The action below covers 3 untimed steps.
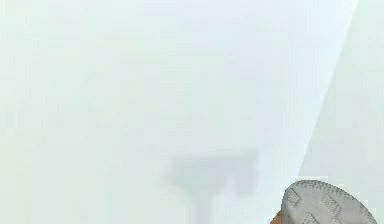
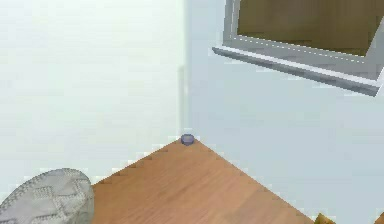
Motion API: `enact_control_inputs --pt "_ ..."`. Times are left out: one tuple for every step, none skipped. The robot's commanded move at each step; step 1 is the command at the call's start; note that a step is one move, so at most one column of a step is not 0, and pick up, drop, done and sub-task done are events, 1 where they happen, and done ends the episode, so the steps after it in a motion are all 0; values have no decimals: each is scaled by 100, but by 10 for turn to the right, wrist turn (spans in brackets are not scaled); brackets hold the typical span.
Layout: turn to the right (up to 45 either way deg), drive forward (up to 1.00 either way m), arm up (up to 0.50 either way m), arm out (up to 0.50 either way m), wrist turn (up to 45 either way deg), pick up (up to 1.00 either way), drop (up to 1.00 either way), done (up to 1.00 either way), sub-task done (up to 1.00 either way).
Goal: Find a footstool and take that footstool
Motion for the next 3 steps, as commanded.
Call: enact_control_inputs --pt "450 0 0 0 0 0 0 0 0" --pt "60 0 0 0 0 0 0 0 0" --pt "0 55 0 0 0 0 0 0 0"
